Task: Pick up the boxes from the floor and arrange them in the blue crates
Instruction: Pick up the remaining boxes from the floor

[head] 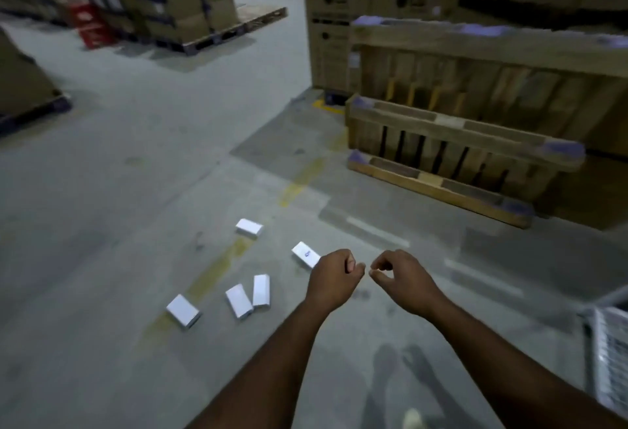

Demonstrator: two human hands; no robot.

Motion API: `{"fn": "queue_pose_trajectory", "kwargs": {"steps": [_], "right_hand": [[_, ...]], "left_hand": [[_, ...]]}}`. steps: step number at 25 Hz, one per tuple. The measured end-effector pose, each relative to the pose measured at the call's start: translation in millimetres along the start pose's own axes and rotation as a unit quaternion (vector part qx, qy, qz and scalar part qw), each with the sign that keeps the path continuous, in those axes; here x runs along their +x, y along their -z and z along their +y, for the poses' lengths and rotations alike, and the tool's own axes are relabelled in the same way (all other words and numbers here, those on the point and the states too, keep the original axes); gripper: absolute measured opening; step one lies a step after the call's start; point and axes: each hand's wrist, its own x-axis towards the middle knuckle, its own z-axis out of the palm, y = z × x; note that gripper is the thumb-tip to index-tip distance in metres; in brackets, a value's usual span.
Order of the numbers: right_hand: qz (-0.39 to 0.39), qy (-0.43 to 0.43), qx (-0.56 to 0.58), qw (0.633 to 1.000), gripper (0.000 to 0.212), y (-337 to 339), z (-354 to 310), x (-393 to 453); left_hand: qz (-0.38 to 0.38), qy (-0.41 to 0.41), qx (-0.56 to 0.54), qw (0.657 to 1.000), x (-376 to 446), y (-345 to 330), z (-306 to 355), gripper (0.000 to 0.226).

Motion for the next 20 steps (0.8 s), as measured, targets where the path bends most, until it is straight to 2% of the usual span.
{"fn": "queue_pose_trajectory", "kwargs": {"steps": [4, 8, 15, 18, 20], "right_hand": [[-0.062, 0.046, -0.017, 0.997, 0.013, -46.9, -40.4, 51.7], [-0.117, 0.078, -0.007, 0.990, 0.006, -95.3, -74.8, 119.7], [-0.245, 0.141, -0.004, 0.959, 0.008, -168.5, -123.8, 232.8], [-0.280, 0.172, -0.006, 0.944, 0.011, -194.9, -149.1, 265.2], [-0.295, 0.184, -0.006, 0.937, 0.004, -213.3, -165.3, 282.1]], "left_hand": [[0.072, 0.083, 0.000, 0.994, 13.7, 41.3, -51.0, 0.041], [0.133, 0.161, -0.018, 0.978, 48.3, 78.2, -95.8, 0.029], [0.180, 0.289, -0.029, 0.940, 99.4, 129.1, -166.2, 0.007], [0.208, 0.334, -0.042, 0.918, 107.6, 148.7, -193.5, 0.004], [0.223, 0.354, -0.046, 0.907, 113.2, 163.3, -209.6, 0.003]]}}
